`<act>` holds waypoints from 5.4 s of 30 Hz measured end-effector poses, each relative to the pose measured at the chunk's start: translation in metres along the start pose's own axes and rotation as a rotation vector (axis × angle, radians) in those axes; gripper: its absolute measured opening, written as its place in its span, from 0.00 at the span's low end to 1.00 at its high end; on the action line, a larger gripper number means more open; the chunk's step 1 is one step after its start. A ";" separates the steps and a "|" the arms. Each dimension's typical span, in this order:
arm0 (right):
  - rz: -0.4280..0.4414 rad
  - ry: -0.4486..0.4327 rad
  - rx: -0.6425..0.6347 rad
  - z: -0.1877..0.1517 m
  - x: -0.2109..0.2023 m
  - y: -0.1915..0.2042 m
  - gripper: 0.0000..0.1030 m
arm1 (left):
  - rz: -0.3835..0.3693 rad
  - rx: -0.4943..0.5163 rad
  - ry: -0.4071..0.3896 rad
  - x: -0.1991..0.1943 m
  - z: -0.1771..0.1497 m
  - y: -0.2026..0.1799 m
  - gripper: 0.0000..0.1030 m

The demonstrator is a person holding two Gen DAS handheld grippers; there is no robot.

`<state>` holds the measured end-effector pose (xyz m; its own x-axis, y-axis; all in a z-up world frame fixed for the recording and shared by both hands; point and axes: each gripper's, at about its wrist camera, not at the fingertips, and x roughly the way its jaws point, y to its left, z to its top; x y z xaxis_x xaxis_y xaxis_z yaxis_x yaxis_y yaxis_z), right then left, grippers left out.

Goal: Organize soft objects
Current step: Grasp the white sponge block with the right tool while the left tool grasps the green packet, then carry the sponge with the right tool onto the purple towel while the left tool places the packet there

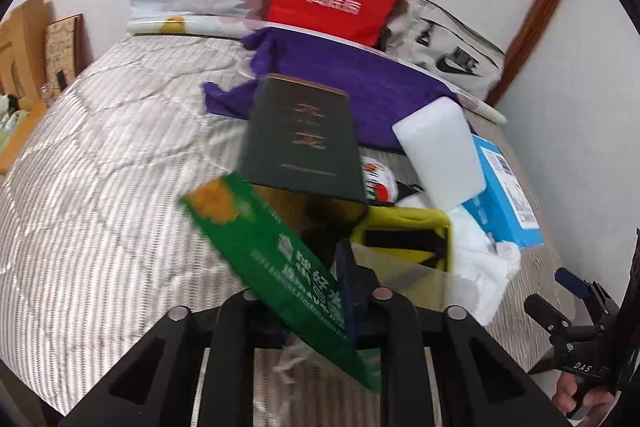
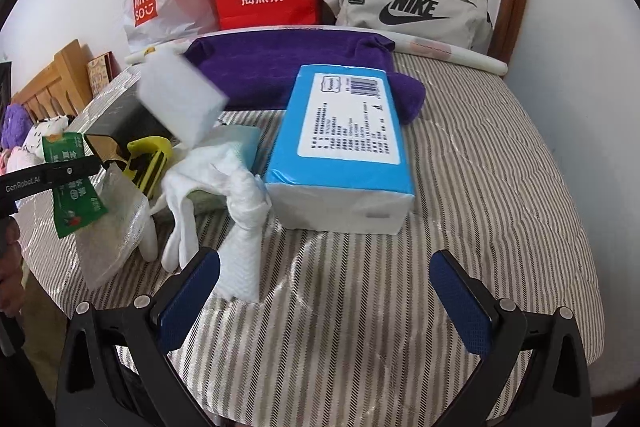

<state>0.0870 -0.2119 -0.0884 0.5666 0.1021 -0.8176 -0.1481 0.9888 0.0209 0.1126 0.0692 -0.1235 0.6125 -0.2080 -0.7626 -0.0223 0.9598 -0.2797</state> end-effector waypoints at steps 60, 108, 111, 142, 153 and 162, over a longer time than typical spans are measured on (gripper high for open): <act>0.215 -0.141 -0.077 0.047 -0.036 0.008 0.41 | 0.053 -0.033 0.051 0.013 -0.016 0.060 0.31; 0.192 -0.179 -0.032 0.044 -0.050 -0.046 0.41 | -0.001 0.025 0.000 -0.035 0.059 0.010 0.09; 0.183 -0.179 -0.023 0.072 -0.038 -0.046 0.41 | -0.001 0.039 -0.004 -0.029 0.081 0.006 0.09; 0.167 0.044 -0.011 0.226 0.157 -0.048 0.41 | -0.063 0.107 0.242 0.184 0.238 -0.035 0.09; 0.157 0.109 -0.028 0.230 0.183 -0.048 0.42 | -0.037 0.124 0.324 0.229 0.239 -0.041 0.09; 0.167 0.121 -0.033 0.229 0.182 -0.050 0.58 | -0.021 0.131 0.329 0.228 0.238 -0.041 0.45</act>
<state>0.3830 -0.2177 -0.1065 0.4308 0.2487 -0.8675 -0.2594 0.9548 0.1449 0.4410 0.0270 -0.1470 0.3236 -0.2573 -0.9105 0.1022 0.9662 -0.2368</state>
